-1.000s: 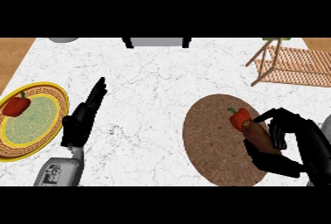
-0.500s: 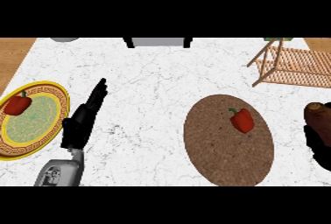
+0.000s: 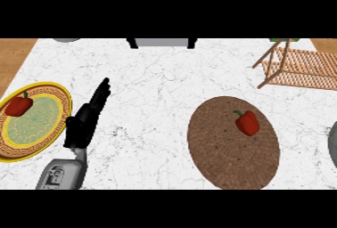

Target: Pick the sweet potato from the placemat and place it in the tiered shelf

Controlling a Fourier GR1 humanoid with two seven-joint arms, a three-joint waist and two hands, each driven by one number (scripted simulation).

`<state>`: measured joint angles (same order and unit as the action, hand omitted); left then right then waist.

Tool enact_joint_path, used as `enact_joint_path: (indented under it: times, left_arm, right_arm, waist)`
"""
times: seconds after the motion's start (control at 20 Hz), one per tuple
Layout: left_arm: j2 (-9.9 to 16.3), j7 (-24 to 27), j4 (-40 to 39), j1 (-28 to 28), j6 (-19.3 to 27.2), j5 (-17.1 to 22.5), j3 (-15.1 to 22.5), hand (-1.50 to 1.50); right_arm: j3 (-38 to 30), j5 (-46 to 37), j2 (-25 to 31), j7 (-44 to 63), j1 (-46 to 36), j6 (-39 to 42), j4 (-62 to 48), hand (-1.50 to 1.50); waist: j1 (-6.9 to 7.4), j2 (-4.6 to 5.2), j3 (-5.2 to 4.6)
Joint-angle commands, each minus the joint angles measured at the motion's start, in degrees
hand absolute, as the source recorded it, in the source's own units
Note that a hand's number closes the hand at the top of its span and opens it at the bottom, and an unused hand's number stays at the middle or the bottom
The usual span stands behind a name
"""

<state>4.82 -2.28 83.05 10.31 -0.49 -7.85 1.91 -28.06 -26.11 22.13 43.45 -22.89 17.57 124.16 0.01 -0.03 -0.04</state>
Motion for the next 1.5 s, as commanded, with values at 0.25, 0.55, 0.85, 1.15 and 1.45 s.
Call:
enact_joint_path:
  times: [0.25, 0.55, 0.85, 1.15, 1.45]
  left_arm:
    - [-1.1, -1.2, 0.3, 1.2, 1.2, -1.5, 0.3, 0.00]
    - [-0.1, 0.2, -1.4, 2.0, -0.2, -0.5, -1.1, 0.00]
    - [-0.7, 3.4, -3.1, 0.5, 0.1, -1.7, -0.5, 0.00]
    - [0.3, 1.6, -1.0, -0.3, -1.7, -0.6, -0.9, 0.00]
    - [-0.5, 0.2, 2.9, -2.7, -0.9, -1.2, 0.3, 0.00]
  right_arm:
    - [-1.0, -2.5, 7.9, -3.7, -8.2, -6.3, -14.8, 1.50]
    - [-4.0, -2.7, 14.8, -8.7, -13.2, -9.4, -25.6, 1.50]
    - [-0.7, -4.9, 17.2, -17.0, -14.5, -13.6, -35.9, 1.50]
    - [3.1, -10.1, 18.5, -22.6, -19.3, -21.0, -46.8, 1.50]
    - [5.4, -15.2, 18.1, -33.3, -18.3, -29.5, -56.3, 1.50]
  waist:
    - [0.17, 0.06, 0.03]
    - [0.16, 0.13, 0.02]
    - [0.29, 0.14, 0.03]
    - [0.64, 0.15, 0.03]
    - [1.10, 0.23, 0.06]
